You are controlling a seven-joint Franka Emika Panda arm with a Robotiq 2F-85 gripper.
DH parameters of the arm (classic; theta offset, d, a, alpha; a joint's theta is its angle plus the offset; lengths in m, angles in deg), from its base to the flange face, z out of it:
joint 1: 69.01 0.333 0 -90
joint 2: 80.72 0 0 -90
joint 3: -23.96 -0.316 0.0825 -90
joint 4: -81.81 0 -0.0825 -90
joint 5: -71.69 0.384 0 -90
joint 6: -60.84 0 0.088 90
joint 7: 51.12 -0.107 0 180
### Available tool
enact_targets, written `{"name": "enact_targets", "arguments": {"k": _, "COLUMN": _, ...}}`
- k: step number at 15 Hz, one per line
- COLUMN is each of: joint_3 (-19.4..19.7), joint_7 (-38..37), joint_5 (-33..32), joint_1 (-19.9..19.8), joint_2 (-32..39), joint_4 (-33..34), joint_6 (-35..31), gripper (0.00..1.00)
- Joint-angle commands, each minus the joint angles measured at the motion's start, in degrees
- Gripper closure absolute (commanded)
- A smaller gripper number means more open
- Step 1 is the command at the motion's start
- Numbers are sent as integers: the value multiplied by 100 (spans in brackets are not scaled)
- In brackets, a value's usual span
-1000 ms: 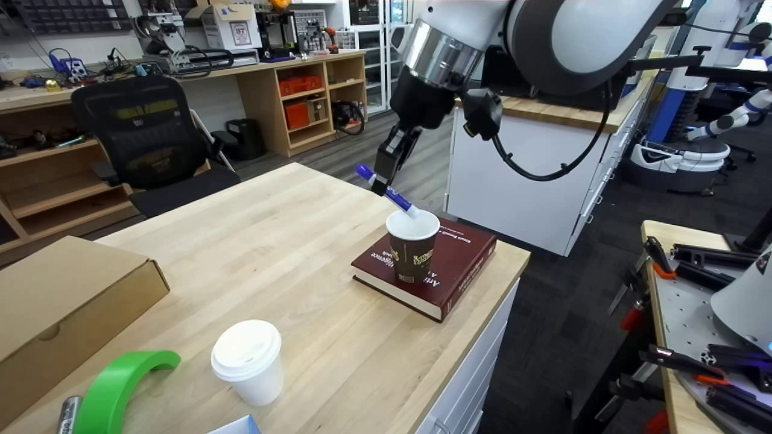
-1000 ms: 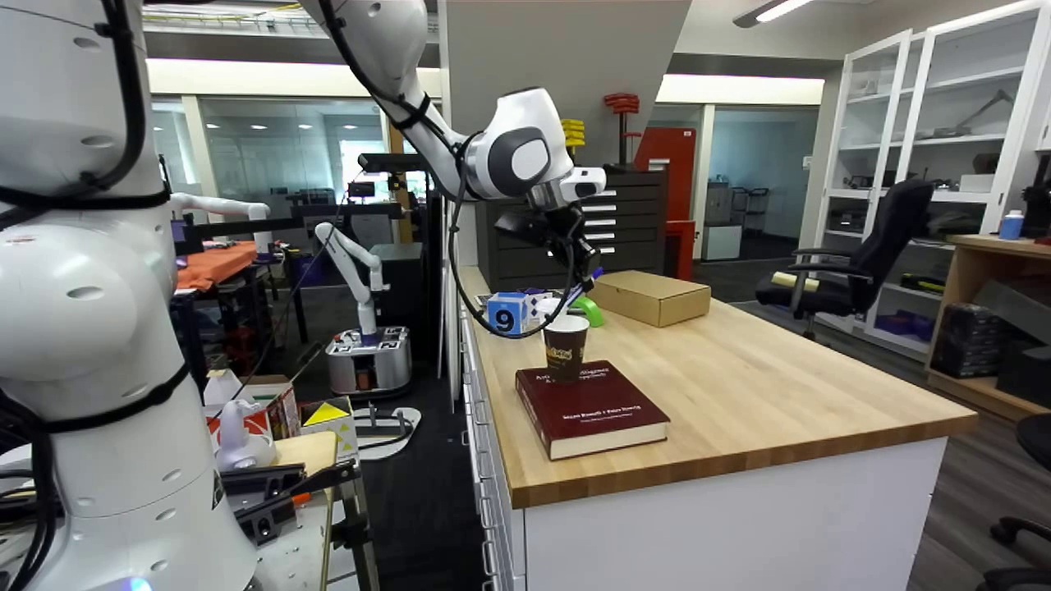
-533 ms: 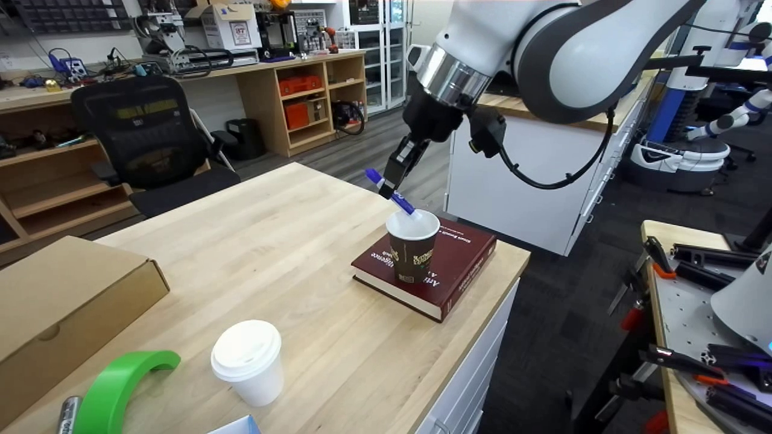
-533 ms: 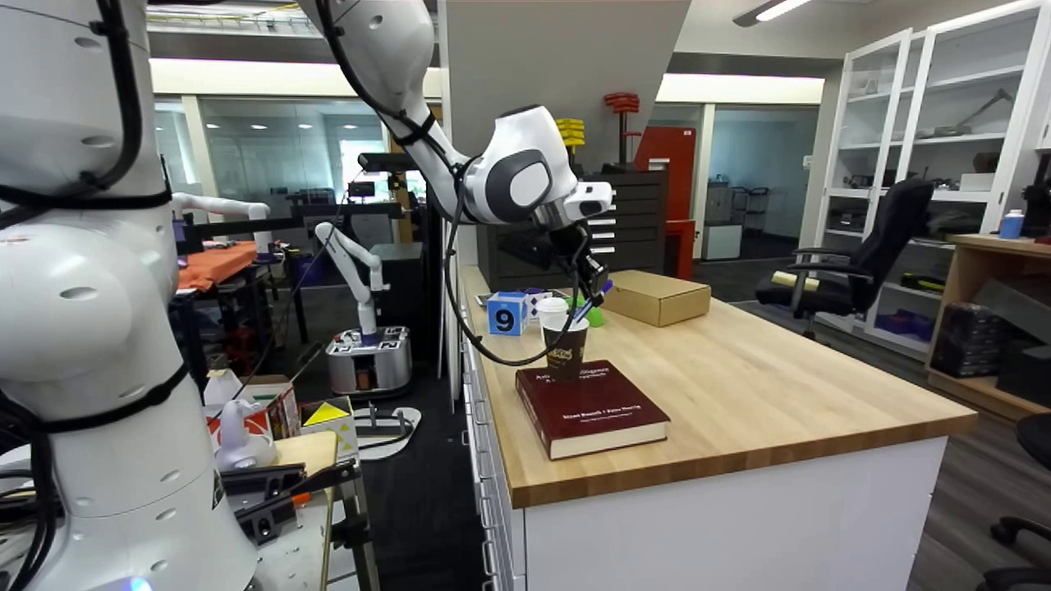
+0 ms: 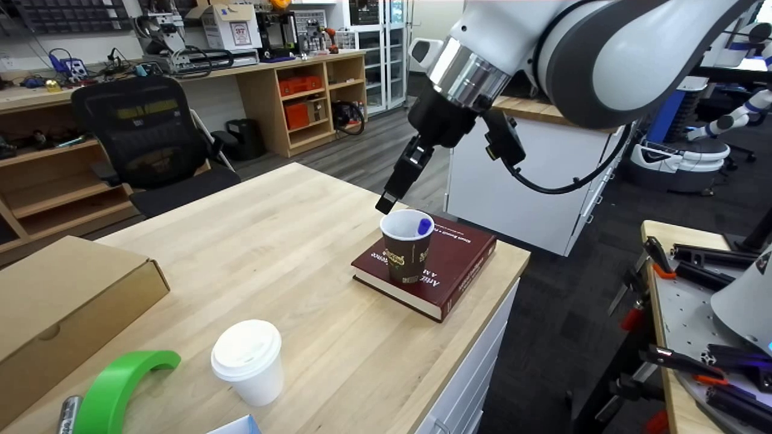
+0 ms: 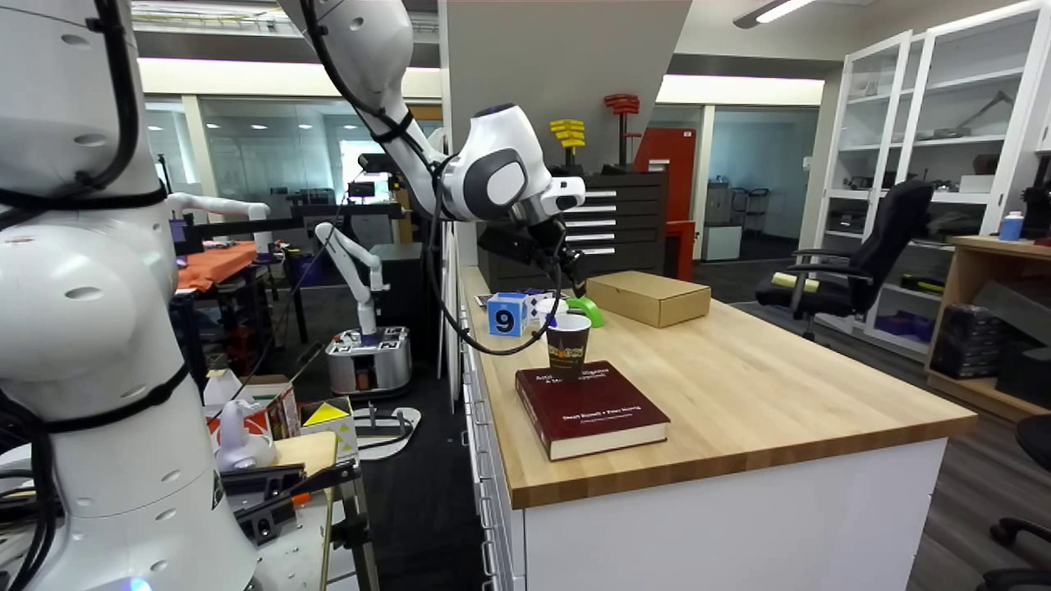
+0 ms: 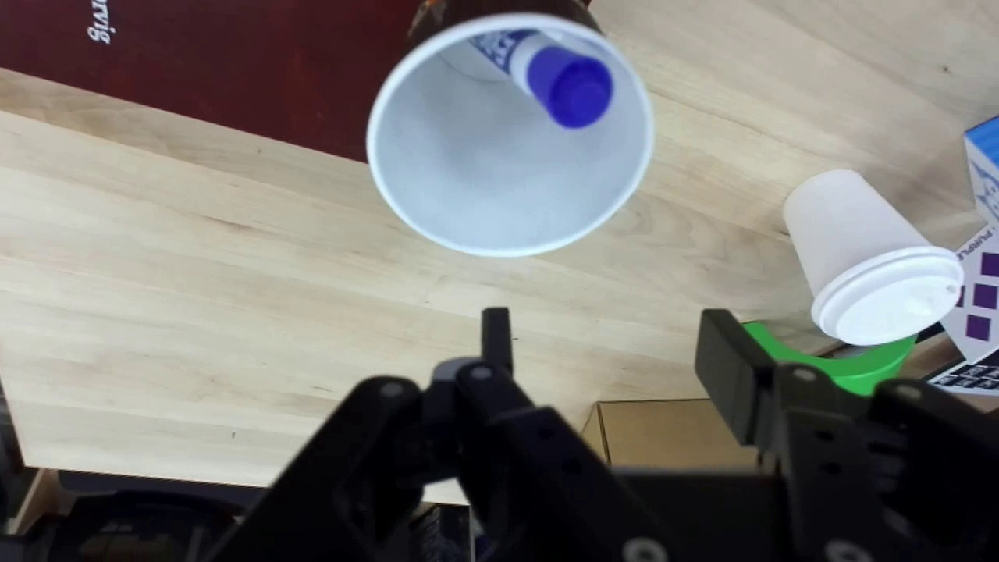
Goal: Put the marker in the cup
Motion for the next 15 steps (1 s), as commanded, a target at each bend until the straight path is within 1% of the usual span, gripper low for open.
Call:
{"name": "enact_targets", "arguments": {"k": 1, "joint_3": -23, "joint_7": 102, "joint_5": 175, "joint_1": -11, "joint_2": -443, "joint_4": -368, "joint_6": -70, "gripper": 5}}
{"name": "enact_targets", "arguments": {"k": 2, "joint_3": -13, "joint_7": 0, "joint_5": 19, "joint_1": -1, "joint_2": -111, "joint_4": -68, "joint_6": 0, "gripper": 24}}
{"name": "enact_targets", "arguments": {"k": 3, "joint_3": -13, "joint_7": 0, "joint_5": 26, "joint_1": -3, "joint_2": -164, "joint_4": -103, "joint_6": 0, "gripper": 16}}
{"name": "enact_targets", "arguments": {"k": 5, "joint_3": -13, "joint_7": 0, "joint_5": 31, "joint_1": -3, "joint_2": -213, "joint_4": -144, "joint_6": 0, "gripper": 5}}
{"name": "enact_targets", "arguments": {"k": 15, "joint_3": -13, "joint_7": 0, "joint_5": 41, "joint_1": -4, "joint_2": -214, "joint_4": -149, "joint_6": 0, "gripper": 4}}
